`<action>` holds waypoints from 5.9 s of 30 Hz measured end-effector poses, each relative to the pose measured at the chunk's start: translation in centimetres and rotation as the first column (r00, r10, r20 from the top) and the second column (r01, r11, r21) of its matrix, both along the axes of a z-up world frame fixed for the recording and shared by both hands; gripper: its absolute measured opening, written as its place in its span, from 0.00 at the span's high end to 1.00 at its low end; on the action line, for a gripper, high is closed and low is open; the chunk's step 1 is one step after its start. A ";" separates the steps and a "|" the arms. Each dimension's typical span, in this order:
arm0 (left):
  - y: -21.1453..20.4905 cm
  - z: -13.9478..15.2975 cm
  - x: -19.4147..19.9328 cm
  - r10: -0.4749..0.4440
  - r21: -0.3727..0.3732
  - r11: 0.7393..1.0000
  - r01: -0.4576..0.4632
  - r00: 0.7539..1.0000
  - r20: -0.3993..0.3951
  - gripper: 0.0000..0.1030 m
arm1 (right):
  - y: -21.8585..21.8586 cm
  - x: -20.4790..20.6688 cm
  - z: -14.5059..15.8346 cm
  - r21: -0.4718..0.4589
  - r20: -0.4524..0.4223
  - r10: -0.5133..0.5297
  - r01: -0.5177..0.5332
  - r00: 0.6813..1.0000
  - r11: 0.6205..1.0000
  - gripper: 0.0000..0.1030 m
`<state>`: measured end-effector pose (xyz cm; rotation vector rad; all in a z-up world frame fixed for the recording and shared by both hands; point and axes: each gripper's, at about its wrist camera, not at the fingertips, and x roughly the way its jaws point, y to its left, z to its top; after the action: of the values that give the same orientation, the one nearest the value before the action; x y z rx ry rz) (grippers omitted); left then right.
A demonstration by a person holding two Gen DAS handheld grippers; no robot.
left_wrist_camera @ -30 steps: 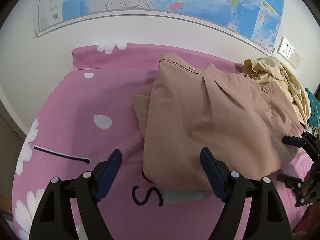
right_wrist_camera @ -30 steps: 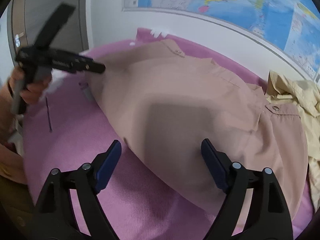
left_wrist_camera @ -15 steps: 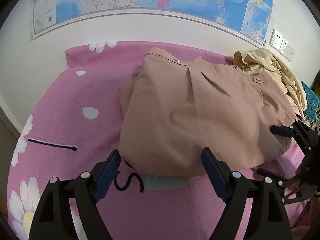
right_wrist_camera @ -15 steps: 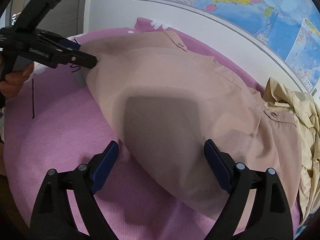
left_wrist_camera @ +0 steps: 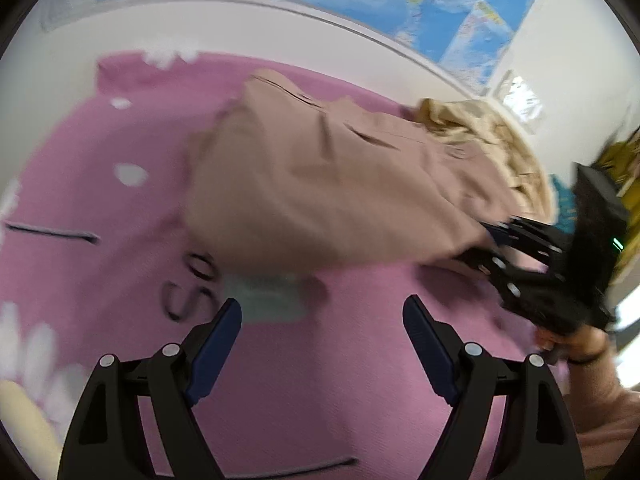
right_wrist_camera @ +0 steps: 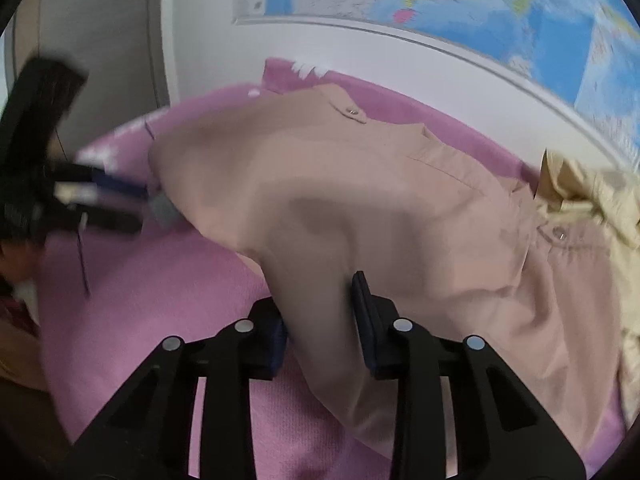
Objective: Fold large clothes
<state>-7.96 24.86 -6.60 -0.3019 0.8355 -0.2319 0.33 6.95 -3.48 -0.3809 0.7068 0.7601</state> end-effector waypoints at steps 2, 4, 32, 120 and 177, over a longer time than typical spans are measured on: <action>-0.3 -0.3 0.2 -0.027 -0.058 0.998 0.027 1.000 -0.008 0.22 | -0.3 0.1 0.2 0.022 -0.012 -0.001 0.002 1.000 1.000 0.72; -0.7 -0.5 0.9 -0.041 -0.114 0.993 0.040 0.999 -0.012 0.22 | -0.4 0.2 0.2 0.032 -0.026 -0.004 0.004 1.000 0.999 0.71; -2.3 -1.0 6.2 0.171 -0.062 0.984 -0.169 0.985 0.021 0.17 | -4.0 -1.2 0.5 0.175 -0.154 0.022 0.005 0.988 0.985 0.47; 2.9 2.0 15.3 0.131 0.400 0.908 -0.124 0.991 0.009 0.44 | -15.9 8.9 1.1 0.177 -0.188 -0.366 0.398 0.911 0.900 0.45; -0.6 -1.2 12.3 0.073 -0.149 0.985 -0.086 0.993 -0.090 0.67 | -12.6 -1.4 1.0 0.413 -0.442 0.055 0.149 0.895 0.899 0.19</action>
<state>4.36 24.29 -7.75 -0.4906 0.8890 -0.2102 -1.09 -5.66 -2.47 0.2367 0.9409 0.9451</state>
